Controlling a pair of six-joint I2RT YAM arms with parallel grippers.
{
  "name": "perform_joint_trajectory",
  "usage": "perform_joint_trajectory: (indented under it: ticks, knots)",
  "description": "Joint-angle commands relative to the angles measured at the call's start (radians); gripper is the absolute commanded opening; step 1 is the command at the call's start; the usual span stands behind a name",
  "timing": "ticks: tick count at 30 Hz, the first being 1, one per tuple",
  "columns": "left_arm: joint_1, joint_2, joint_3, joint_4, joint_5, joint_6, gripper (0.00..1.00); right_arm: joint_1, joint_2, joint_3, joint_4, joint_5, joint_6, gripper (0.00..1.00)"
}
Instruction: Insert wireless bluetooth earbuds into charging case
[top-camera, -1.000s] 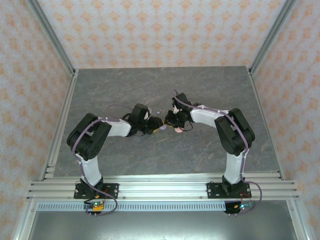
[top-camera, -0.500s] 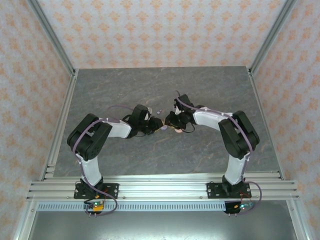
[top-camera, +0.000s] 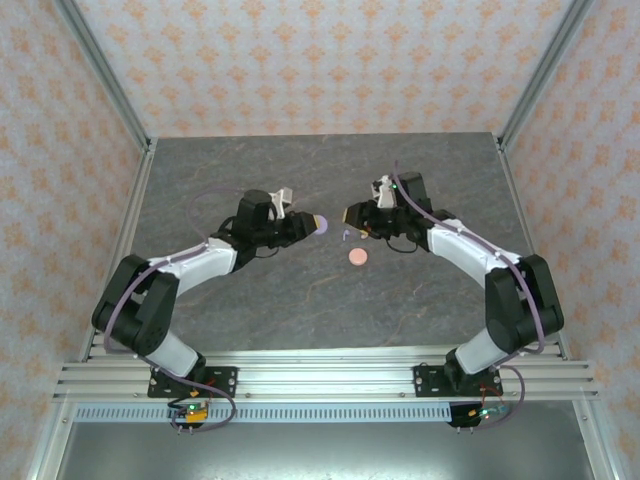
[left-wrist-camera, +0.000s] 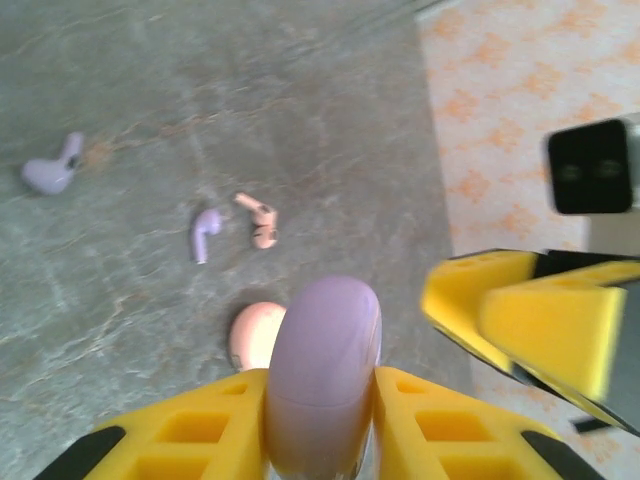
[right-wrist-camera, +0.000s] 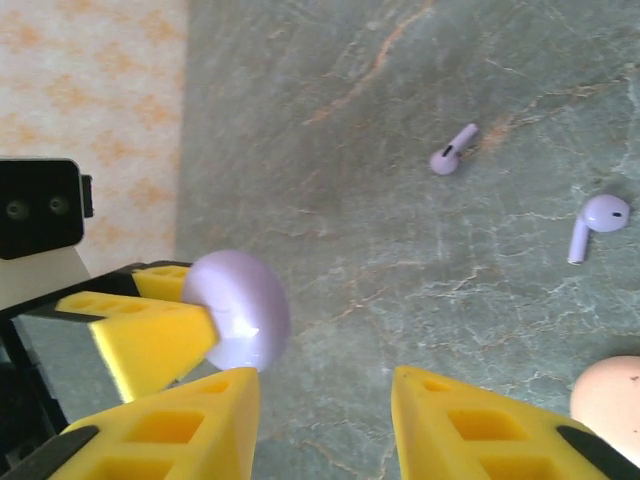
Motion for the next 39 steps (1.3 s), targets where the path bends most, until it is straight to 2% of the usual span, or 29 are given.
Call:
perform_joint_trajectory:
  ticks: [1, 6, 10, 21, 26, 39]
  knots:
    - [0.009, -0.058, 0.028, 0.014, 0.095, 0.066, 0.29, -0.005, -0.066, -0.011, 0.129, -0.175, -0.041, 0.44]
    - [0.009, -0.094, 0.038, 0.069, 0.174, 0.073, 0.29, -0.005, -0.104, -0.006, 0.181, -0.253, -0.048, 0.50]
    - [0.007, -0.116, 0.040, 0.095, 0.208, 0.074, 0.29, -0.005, -0.120, 0.009, 0.138, -0.276, -0.103, 0.57]
    - [-0.020, -0.134, 0.062, 0.086, 0.248, 0.106, 0.29, -0.001, -0.091, 0.036, 0.103, -0.321, -0.131, 0.58]
    - [-0.030, -0.130, 0.075, 0.071, 0.248, 0.116, 0.29, 0.004, -0.078, 0.043, 0.093, -0.327, -0.135, 0.55]
    - [-0.043, -0.106, 0.094, 0.048, 0.245, 0.132, 0.29, 0.013, -0.072, 0.049, 0.101, -0.338, -0.129, 0.32]
